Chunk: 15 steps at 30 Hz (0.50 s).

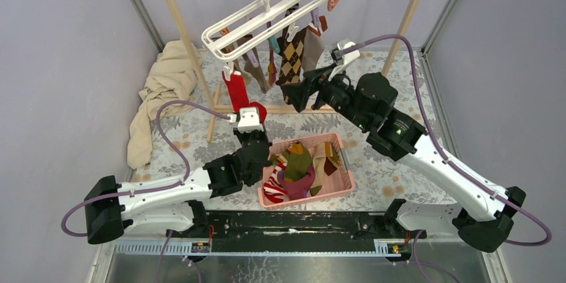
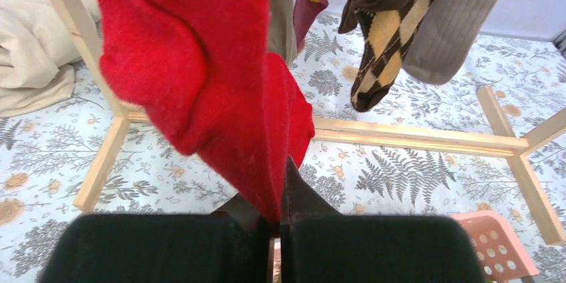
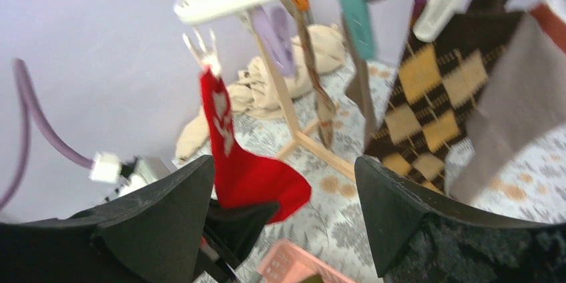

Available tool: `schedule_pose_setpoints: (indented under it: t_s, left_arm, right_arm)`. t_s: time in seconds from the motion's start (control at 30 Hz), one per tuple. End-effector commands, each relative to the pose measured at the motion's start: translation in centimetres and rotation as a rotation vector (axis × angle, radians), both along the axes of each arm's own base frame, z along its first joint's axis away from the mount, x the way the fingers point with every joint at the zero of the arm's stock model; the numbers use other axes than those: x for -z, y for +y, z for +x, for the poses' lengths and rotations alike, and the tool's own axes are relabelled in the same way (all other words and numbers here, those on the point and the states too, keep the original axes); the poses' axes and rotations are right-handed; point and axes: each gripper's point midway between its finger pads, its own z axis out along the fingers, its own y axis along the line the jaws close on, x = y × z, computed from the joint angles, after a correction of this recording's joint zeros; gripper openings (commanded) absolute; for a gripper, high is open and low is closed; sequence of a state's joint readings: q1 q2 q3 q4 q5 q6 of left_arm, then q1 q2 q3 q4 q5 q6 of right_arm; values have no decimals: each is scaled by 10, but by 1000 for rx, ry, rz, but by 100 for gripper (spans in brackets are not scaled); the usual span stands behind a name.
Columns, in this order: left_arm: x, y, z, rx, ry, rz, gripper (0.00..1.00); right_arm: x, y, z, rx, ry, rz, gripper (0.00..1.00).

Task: Remove the socks clipped to the hanger
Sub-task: Remove the sock from the hanger.

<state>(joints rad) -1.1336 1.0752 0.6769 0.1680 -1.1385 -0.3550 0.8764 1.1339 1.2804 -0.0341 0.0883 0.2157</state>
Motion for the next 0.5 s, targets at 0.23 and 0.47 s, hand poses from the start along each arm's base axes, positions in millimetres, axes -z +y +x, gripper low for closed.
schedule_pose_setpoints:
  t_s: [0.23,0.47]
  left_arm:
    - [-9,20,-19,-123,-30,57,0]
    - [-12,21,-24,-124,-34,66,0]
  right_arm:
    - [-65,62,-2,-203,-104,-17,82]
    - [-64,91,3,-272,-65,-8,79]
